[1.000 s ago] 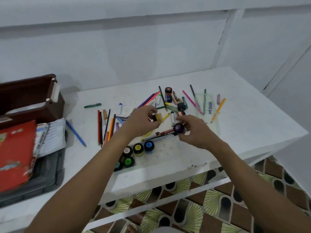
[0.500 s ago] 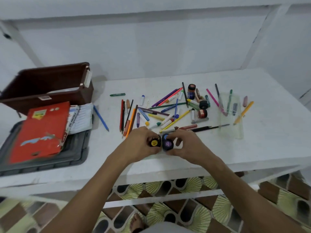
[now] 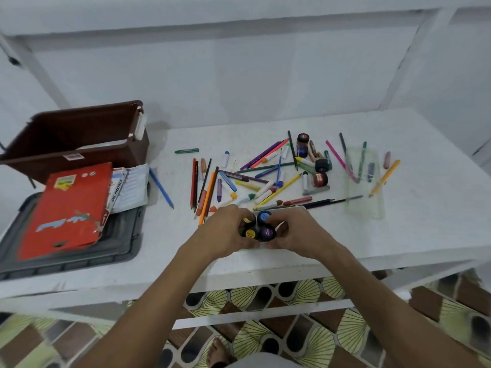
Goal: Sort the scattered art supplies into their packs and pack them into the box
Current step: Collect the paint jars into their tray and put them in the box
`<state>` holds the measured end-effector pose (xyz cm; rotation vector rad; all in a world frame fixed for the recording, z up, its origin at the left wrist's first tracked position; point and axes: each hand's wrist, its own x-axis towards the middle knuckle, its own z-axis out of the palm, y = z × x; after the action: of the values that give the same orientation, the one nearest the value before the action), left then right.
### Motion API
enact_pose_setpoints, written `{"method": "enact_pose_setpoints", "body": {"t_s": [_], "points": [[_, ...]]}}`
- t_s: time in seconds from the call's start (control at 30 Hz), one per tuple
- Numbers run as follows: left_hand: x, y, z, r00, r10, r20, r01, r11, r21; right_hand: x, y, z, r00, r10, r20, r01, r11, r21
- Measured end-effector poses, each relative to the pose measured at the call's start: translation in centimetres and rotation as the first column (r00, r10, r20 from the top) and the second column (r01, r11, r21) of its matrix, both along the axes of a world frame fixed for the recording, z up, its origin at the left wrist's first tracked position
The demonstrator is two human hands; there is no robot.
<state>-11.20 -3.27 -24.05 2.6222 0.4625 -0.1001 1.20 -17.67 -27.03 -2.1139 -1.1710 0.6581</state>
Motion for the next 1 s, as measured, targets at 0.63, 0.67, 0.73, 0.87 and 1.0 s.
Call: {"method": "enact_pose_setpoints", "body": {"t_s": [0.63, 0.67, 0.73, 0.87, 1.0], "points": [[14.0, 2.7, 2.7, 0.990, -0.067, 0.127, 0.081, 0.991, -0.108, 10.0, -3.6, 3.0, 0.859, -0.510, 0.044, 0.501, 0.855, 0.136], [15.5, 2.6, 2.6, 0.987, -0.096, 0.131, 0.108, 0.990, -0.092, 10.7, -3.6, 2.6, 0.850, -0.525, 0.045, 0.516, 0.847, 0.124], [18.3, 2.6, 2.3, 0.978, -0.178, 0.110, 0.183, 0.982, -0.037, 11.8, -3.4, 1.9, 0.845, -0.531, 0.057, 0.526, 0.846, 0.093], [23.0, 2.4, 1.2, 0.941, -0.339, 0.020, 0.334, 0.935, 0.119, 13.4, -2.9, 1.3, 0.884, -0.453, 0.115, 0.456, 0.890, 0.004], [26.2, 1.7, 0.7, 0.876, -0.469, -0.110, 0.482, 0.854, 0.197, 14.5, -2.6, 1.3, 0.921, -0.356, 0.160, 0.370, 0.927, -0.068]]}}
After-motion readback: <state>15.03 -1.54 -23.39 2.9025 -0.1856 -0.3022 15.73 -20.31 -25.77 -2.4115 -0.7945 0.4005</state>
